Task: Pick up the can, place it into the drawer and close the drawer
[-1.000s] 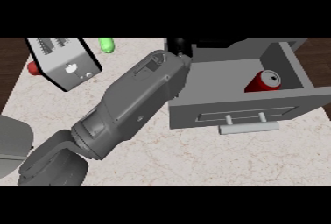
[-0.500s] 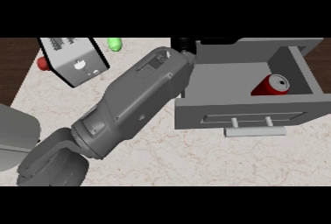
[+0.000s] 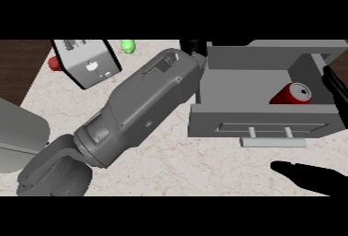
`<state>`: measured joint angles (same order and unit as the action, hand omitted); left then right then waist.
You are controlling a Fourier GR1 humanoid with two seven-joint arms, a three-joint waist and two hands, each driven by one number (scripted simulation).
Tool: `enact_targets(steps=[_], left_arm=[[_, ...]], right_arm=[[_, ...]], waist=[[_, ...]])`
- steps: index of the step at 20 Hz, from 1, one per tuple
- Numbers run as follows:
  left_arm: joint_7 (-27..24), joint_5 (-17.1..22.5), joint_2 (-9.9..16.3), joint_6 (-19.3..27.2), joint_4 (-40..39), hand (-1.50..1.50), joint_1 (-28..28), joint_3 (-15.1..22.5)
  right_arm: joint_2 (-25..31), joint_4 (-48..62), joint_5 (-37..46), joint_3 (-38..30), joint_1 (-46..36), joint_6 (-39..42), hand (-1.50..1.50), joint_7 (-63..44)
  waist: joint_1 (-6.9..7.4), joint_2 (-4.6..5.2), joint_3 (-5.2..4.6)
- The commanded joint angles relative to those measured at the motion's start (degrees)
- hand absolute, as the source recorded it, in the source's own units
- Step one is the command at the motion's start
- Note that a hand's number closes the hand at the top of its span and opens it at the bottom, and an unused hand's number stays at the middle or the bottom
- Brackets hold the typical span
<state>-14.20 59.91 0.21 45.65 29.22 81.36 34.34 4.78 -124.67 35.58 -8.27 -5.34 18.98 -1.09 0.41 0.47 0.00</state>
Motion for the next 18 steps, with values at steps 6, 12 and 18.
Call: enact_targets(steps=[6, 12, 18], left_arm=[[5.09, -3.02, 4.33, 0.51, 2.96, -1.50, 0.01, -0.16], [4.34, -5.18, 6.76, 0.65, 6.98, -1.50, -6.44, 0.65], [8.44, -6.84, 10.80, 2.55, 13.18, -1.50, -8.07, 0.54]], right_arm=[[2.63, 20.67, 16.07, 7.90, -13.08, -7.49, -1.50, 4.04], [4.94, 35.83, 23.65, 9.87, -21.15, -11.38, -1.50, 6.27], [1.92, 52.35, 31.35, 11.09, -25.24, -23.13, -1.50, 6.62]], waist=[[1.19, -0.32, 0.00], [1.73, -0.35, -0.02], [1.87, -0.41, 0.03]])
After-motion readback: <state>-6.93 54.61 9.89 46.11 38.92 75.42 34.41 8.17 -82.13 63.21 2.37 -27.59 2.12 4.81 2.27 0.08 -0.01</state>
